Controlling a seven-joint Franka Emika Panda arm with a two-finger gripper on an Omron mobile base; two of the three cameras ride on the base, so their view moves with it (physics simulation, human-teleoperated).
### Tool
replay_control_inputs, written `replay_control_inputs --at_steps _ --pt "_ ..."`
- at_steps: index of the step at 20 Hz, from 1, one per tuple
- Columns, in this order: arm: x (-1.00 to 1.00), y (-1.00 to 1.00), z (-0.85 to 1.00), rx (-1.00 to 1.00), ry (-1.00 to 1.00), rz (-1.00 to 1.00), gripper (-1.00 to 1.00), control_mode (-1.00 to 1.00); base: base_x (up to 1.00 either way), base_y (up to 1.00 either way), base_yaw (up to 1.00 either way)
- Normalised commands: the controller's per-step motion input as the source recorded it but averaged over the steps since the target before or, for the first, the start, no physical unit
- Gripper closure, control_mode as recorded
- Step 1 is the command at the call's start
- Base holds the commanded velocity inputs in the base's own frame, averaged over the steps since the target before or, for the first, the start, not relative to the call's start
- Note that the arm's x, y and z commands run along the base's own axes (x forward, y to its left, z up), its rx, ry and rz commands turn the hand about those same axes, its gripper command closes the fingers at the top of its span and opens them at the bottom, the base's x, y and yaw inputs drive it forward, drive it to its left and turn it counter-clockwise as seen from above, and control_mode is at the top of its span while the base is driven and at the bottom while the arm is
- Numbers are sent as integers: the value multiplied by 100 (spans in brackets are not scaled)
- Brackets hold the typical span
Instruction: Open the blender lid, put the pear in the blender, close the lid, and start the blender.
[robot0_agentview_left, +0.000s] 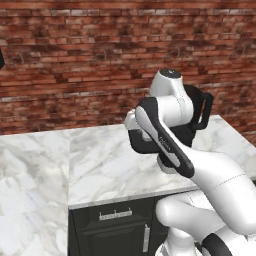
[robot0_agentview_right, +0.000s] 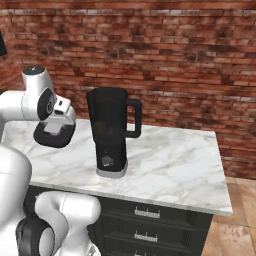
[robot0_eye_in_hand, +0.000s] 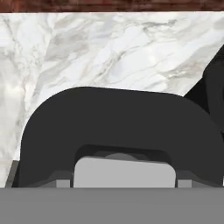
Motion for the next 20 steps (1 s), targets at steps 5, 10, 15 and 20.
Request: replay_control_inputs --at_steps 5,10,15,20 --pt "0 -35 82 0 0 0 100 -100 0 0 0" --pt "-2 -33 80 0 0 0 100 -100 0 0 0" --pt "-1 -31 72 0 -3 0 100 -100 0 0 0" --pt "0 -22 52 0 -4 -2 100 -100 0 0 0"
